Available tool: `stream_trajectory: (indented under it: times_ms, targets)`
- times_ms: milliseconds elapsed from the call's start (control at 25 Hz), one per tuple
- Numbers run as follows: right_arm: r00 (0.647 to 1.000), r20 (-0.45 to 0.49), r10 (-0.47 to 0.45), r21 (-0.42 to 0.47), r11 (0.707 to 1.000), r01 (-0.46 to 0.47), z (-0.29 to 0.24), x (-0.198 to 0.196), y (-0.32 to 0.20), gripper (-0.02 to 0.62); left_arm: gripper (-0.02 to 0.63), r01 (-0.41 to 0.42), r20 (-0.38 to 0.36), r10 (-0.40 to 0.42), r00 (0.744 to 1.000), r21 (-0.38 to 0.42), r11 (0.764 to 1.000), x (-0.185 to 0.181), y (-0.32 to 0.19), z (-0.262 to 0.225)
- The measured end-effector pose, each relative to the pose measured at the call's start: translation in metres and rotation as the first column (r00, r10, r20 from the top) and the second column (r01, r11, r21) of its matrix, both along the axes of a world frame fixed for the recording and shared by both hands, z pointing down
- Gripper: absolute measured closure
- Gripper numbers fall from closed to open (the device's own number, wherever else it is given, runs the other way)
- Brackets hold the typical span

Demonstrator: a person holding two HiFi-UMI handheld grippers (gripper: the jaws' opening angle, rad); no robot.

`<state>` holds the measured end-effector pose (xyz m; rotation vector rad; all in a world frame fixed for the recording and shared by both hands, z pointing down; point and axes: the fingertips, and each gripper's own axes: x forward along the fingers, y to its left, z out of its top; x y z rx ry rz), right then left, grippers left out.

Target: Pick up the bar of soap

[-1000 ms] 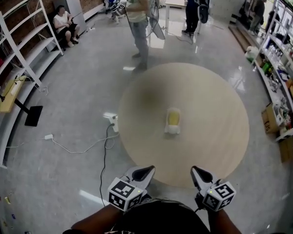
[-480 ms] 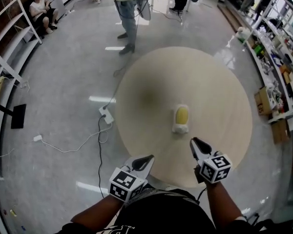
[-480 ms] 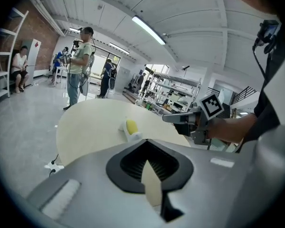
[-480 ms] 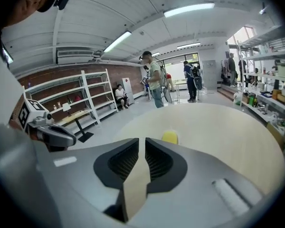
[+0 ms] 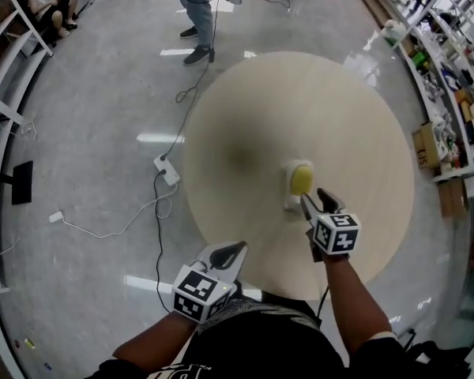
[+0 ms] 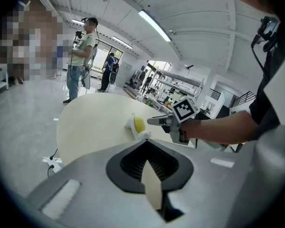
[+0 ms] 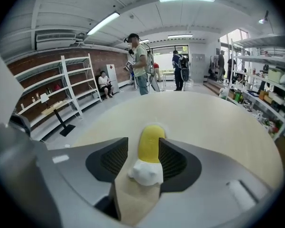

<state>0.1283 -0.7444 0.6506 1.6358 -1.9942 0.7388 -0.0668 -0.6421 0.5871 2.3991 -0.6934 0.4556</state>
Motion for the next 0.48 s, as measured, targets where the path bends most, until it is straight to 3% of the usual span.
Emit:
stream_trajectory:
  times_ms: [240, 480]
  targets:
    - [0.992, -0.010, 0.125, -0.096, 0.987, -0.125, 0.031, 0.015, -0.034, 0.362, 0.598, -0.006, -0.001, 0.006, 1.000, -0.020, 1.000, 0.002, -0.005, 0.003]
    - [0.985, -0.056, 0.164, -0.142, 0.975, -0.170, 0.047, 0.013, -0.046, 0.340, 0.598, -0.006, -0.004, 0.006, 1.000, -0.039, 0.999, -0.001, -0.003, 0.006]
